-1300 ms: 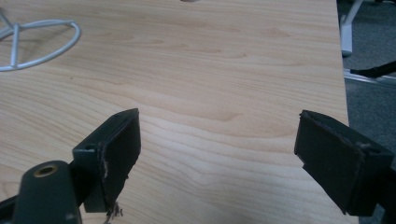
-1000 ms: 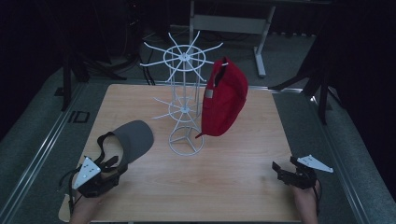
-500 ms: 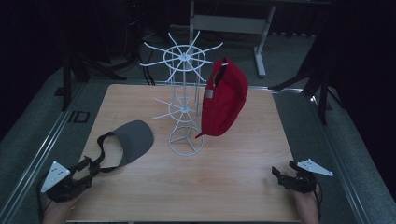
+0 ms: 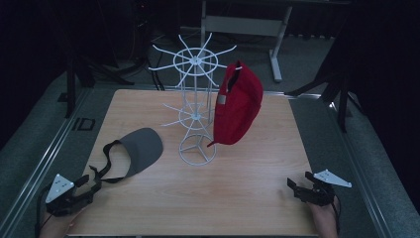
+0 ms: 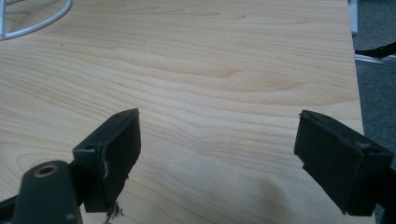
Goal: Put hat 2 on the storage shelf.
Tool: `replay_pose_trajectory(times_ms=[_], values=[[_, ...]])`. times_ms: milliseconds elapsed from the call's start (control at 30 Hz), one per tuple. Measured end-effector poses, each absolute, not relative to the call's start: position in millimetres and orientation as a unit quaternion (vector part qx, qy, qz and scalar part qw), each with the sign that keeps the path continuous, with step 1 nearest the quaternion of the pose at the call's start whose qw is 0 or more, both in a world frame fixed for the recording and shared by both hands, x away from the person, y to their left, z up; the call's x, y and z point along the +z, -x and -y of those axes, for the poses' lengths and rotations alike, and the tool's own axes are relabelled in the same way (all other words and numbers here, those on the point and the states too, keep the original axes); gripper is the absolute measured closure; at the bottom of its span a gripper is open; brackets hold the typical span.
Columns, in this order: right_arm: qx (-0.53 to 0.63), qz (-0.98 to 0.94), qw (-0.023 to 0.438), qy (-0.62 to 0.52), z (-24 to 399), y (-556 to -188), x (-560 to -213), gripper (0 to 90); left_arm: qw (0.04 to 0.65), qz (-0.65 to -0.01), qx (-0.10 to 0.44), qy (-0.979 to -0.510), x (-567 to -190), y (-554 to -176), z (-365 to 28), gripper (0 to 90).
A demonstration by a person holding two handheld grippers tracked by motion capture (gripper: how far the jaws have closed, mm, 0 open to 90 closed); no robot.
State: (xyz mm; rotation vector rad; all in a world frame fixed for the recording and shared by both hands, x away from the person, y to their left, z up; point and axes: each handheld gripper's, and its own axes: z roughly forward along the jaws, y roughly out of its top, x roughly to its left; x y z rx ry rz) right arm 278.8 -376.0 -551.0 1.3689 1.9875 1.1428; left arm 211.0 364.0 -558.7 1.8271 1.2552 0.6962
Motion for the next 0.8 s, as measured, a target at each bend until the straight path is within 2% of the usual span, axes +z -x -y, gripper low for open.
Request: replay_pose_trajectory(times_ms=[300,467,567,633,700,800], values=[[0.415,-0.725,0.231,-0.499,376,-279,-552,14.6,0.392,-0.490,0.253,-0.737,-564,-230,-365,44.4],[0.413,-0.727,0.231,-0.498,376,-279,-552,14.7,0.361,-0.495,0.235,-0.755,-566,-242,-360,49.3],[0.412,-0.727,0.230,-0.498,376,-279,-553,14.7,0.353,-0.499,0.235,-0.756,-566,-247,-357,55.5],[0.411,-0.728,0.230,-0.499,376,-279,-553,14.7,0.349,-0.498,0.241,-0.756,-566,-248,-355,65.8],[0.409,-0.729,0.230,-0.499,376,-279,-553,14.6,0.348,-0.495,0.250,-0.756,-566,-247,-354,80.1],[0.408,-0.729,0.230,-0.499,375,-280,-553,14.7,0.370,-0.491,0.266,-0.742,-563,-242,-356,84.7]])
